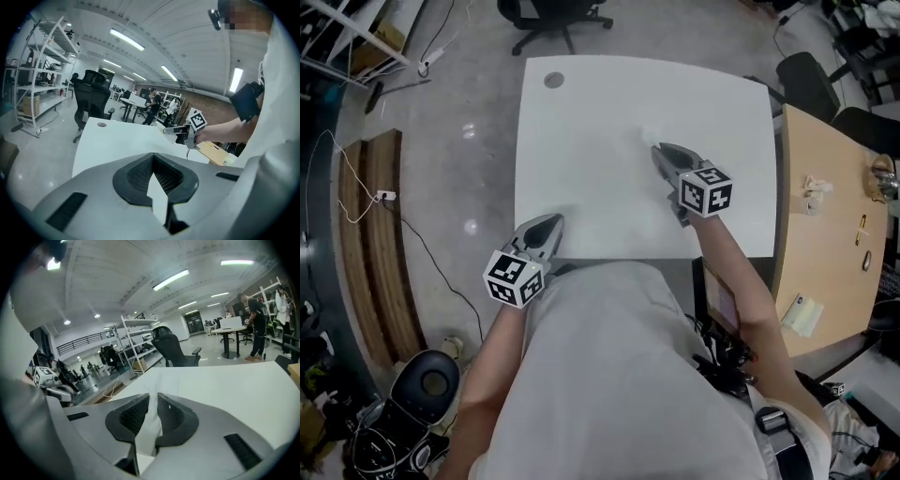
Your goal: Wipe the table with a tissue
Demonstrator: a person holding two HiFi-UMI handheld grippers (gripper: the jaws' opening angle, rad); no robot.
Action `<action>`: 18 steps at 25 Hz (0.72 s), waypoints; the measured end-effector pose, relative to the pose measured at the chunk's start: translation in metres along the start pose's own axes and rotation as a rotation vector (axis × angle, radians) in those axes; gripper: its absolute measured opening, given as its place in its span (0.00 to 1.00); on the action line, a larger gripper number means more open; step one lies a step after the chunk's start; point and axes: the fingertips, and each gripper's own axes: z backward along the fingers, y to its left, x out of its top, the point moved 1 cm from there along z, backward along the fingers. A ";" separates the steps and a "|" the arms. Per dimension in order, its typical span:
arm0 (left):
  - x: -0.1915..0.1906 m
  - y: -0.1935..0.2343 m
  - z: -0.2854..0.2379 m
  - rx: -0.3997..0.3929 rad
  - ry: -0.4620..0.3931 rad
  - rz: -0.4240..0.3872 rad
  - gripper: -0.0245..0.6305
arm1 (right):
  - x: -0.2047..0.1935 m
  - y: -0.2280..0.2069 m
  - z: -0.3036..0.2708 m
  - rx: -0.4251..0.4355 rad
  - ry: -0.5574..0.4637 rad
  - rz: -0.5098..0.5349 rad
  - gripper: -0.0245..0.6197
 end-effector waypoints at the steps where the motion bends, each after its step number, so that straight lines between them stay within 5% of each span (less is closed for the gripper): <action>1: 0.000 -0.001 -0.002 -0.021 0.006 -0.013 0.04 | -0.006 0.004 0.013 -0.008 -0.003 -0.006 0.13; 18: 0.002 -0.049 -0.026 -0.256 0.056 -0.145 0.05 | -0.067 0.064 0.137 -0.116 -0.104 -0.047 0.12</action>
